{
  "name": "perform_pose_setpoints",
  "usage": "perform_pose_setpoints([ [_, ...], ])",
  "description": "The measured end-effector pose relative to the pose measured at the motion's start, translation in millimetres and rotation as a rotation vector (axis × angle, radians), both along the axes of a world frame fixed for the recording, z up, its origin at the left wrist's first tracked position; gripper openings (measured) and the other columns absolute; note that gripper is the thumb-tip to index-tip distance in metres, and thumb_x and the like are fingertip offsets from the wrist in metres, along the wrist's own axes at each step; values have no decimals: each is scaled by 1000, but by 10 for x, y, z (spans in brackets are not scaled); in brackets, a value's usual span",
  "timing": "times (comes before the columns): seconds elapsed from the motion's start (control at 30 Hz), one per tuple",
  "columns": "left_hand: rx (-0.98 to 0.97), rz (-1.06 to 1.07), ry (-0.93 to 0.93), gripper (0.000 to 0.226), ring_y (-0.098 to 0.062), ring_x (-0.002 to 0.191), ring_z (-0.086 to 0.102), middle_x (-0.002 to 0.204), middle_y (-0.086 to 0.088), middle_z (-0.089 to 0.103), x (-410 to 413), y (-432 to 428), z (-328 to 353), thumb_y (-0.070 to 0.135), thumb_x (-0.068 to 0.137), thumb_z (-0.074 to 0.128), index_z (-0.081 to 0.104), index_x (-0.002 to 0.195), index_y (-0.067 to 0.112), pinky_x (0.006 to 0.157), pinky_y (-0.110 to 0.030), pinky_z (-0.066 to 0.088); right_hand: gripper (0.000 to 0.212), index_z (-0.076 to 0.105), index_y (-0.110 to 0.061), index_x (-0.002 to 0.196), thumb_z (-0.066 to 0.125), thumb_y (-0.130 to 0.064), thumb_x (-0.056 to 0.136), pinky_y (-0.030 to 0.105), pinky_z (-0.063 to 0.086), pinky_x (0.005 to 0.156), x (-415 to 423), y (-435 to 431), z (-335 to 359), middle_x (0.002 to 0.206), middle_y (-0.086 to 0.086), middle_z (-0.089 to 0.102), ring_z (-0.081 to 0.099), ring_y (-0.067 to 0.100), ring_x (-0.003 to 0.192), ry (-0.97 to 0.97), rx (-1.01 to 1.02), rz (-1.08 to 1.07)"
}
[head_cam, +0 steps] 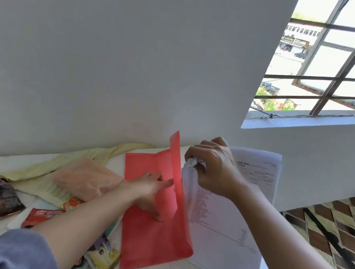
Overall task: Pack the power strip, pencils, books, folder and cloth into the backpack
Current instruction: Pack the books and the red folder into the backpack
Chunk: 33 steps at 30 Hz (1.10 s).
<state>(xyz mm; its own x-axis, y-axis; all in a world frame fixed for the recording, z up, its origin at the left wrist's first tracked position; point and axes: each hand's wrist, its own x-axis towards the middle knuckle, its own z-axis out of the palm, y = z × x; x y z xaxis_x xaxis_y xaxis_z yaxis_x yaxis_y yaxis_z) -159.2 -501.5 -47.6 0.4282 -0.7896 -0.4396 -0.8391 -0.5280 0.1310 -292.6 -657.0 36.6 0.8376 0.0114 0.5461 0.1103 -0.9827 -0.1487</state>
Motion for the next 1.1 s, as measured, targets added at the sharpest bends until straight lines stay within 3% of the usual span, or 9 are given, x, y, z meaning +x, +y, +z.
perform_pose_setpoints([
  [0.2, -106, 78, 96, 119, -26, 147, 32, 162, -3, 29, 48, 38, 45, 49, 69, 90, 16, 161, 36, 117, -36, 36, 29, 69, -21, 83, 54, -4, 64, 37, 40, 80, 141, 103, 409, 71, -10, 66, 60, 12, 76, 21, -89, 107],
  [0.37, -749, 489, 889, 76, -19, 93, 72, 113, -11, 72, 216, 112, 213, 12, 92, 74, 26, 145, 39, 85, -37, 56, 26, 69, -20, 97, 62, -6, 76, 37, 45, 88, 313, 19, 749, 83, -6, 68, 61, 17, 80, 69, 20, 88],
  [0.47, -987, 558, 1078, 37, -29, 121, 64, 129, -13, 69, 257, 150, 491, 52, 102, 53, 50, 139, 44, 105, -51, 46, 25, 69, -24, 101, 65, -10, 80, 33, 47, 91, 463, 10, 763, 92, -8, 70, 60, 13, 81, 128, 89, 82],
  [0.57, -899, 420, 1233, 66, -20, 133, 56, 139, -1, 64, 200, 212, 691, 77, 91, 43, 65, 135, 33, 111, -50, 42, 23, 68, -25, 102, 67, -12, 82, 32, 48, 90, 608, 14, 670, 93, -11, 69, 53, 7, 80, 139, 152, 73],
  [0.63, -859, 303, 1060, 45, -5, 120, 64, 127, 10, 71, 123, 207, 763, 57, 96, 60, 68, 129, 28, 100, -31, 50, 23, 68, -23, 101, 66, -11, 82, 33, 47, 91, 672, 15, 594, 91, -9, 68, 54, 9, 80, 142, 160, 68],
  [0.7, -928, 310, 786, 10, 11, 75, 66, 82, 24, 74, 35, 120, 780, 29, 101, 61, 70, 101, 23, 71, -9, 46, 24, 69, -22, 100, 65, -9, 80, 35, 43, 96, 722, 37, 522, 91, -8, 68, 57, 10, 87, 122, 127, 81],
  [0.8, -1043, 442, 578, 40, 1, 42, 38, 43, 19, 40, -26, 27, 630, 23, 108, 50, 48, 67, 22, 52, -18, 29, 29, 72, -21, 104, 70, -11, 77, 40, 37, 105, 763, 65, 414, 104, -10, 71, 55, 10, 115, 9, 53, 85],
  [0.93, -1177, 700, 804, 30, -7, 62, 65, 67, 8, 69, -24, -32, 549, 20, 109, 46, 67, 88, 12, 59, -20, 47, 57, 56, -18, 139, 74, -19, 85, 28, 24, 120, 727, 107, 178, 148, -5, 51, 29, 11, 148, -80, 101, 92],
  [1.1, -1071, 1042, 1551, 28, -38, 104, 68, 112, -14, 72, 147, -45, 542, 21, 108, 45, 62, 127, 10, 79, -74, 49, 48, 54, -18, 137, 64, -33, 93, 43, 37, 114, 604, -16, -277, 143, 1, 51, 37, 17, 143, -110, 311, -92],
])
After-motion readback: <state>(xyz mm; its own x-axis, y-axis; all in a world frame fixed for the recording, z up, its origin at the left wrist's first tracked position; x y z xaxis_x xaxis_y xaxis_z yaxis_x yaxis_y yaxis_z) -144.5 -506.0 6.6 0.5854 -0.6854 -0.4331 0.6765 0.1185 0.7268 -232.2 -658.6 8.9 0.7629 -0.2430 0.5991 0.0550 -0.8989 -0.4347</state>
